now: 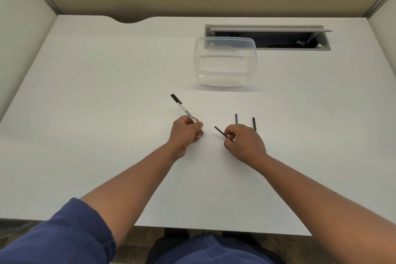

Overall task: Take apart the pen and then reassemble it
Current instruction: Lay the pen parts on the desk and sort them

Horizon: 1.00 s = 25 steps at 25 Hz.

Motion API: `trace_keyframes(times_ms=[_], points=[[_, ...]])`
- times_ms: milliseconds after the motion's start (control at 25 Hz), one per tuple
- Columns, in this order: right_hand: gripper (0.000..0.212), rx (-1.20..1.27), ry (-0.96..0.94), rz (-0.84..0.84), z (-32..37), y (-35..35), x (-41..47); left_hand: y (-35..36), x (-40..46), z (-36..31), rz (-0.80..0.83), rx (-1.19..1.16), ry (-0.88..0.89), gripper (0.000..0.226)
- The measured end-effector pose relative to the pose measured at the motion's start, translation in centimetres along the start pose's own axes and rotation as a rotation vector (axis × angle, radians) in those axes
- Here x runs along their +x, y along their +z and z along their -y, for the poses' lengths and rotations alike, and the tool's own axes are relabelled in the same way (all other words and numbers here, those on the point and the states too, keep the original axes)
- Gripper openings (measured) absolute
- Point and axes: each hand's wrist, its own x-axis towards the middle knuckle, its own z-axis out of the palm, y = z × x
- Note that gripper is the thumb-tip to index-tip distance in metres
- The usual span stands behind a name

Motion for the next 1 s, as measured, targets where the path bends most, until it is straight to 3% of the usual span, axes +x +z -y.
trace_keyframes(times_ms=[160,320,440,720,1000], points=[[0.018,0.027,0.012,-0.043,0.0,-1.2,1.0,-0.1,0.5,-0.1,-0.033,0.321,0.129,0.009],[0.019,0.045,0.015,-0.117,0.0,-2.9,2.7,-1.1,1.1,-0.8,-0.059,0.858,0.379,0.009],[0.022,0.032,0.031,-0.196,-0.1,-4.5,4.6,-2.3,2.1,-0.6,-0.068,1.108,0.577,0.012],[0.023,0.015,0.015,-0.316,1.0,-7.9,8.9,-3.6,4.7,0.4,-0.091,1.208,1.050,0.021],[0.025,-0.274,-0.187,-0.301,3.0,-9.7,14.3,-2.8,6.8,0.3,-0.104,1.175,1.084,0.037]])
